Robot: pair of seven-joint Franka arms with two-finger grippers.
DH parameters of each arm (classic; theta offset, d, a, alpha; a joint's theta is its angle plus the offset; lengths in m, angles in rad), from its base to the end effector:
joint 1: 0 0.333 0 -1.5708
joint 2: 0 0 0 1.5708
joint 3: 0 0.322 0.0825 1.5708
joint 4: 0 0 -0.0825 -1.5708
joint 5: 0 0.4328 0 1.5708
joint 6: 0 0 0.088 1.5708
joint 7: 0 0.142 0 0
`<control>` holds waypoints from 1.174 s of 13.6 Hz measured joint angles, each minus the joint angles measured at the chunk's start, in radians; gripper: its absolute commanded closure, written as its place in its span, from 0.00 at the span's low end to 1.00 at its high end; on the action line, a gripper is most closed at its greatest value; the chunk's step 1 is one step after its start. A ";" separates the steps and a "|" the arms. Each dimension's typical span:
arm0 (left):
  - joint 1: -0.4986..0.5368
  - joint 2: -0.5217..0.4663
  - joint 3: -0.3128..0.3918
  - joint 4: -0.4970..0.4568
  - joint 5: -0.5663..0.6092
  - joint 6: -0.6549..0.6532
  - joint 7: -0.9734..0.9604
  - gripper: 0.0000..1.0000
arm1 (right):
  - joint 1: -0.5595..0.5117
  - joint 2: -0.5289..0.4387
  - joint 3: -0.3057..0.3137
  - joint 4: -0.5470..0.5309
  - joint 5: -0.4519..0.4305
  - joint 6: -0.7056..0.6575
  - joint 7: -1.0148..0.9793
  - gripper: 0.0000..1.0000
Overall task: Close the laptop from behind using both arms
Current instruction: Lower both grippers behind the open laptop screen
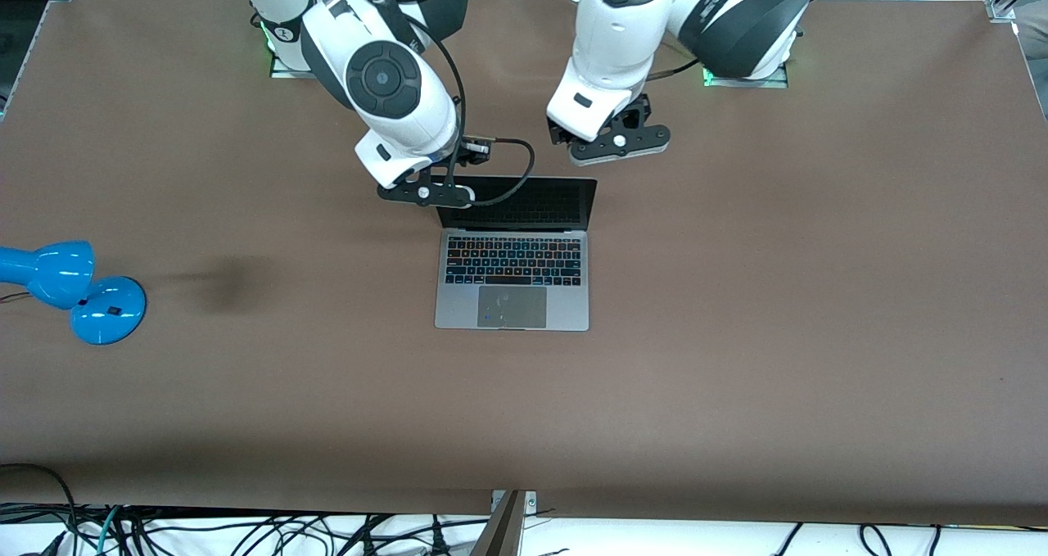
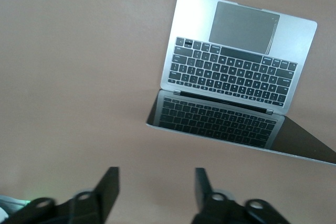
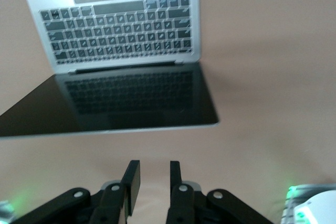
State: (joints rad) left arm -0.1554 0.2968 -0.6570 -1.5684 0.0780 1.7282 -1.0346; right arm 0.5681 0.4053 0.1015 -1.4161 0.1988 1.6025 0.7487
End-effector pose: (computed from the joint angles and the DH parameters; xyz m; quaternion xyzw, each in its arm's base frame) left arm 0.4959 -0.4559 0.4541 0.9918 0.1103 -0.0640 0.0014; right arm 0.5360 0.4479 0.4162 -0.9856 0.0548 0.1587 0.0199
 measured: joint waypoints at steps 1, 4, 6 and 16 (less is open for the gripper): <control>-0.002 0.005 -0.002 -0.013 0.000 0.017 -0.004 0.83 | 0.000 0.005 0.000 0.000 0.010 0.000 0.000 0.86; -0.002 0.012 -0.006 -0.041 0.000 0.057 -0.023 1.00 | 0.000 0.026 0.001 -0.001 0.017 -0.001 0.001 0.90; -0.003 0.013 -0.012 -0.066 0.000 0.091 -0.056 1.00 | 0.000 0.048 0.011 -0.003 0.019 -0.001 0.001 0.91; -0.004 0.059 -0.019 -0.244 0.072 0.317 -0.065 1.00 | 0.001 0.126 0.051 -0.004 0.021 0.000 0.001 0.91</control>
State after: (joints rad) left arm -0.1594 0.3554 -0.6757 -1.8124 0.1499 2.0449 -1.0996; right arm 0.5696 0.5314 0.1529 -1.4203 0.2196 1.6022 0.7495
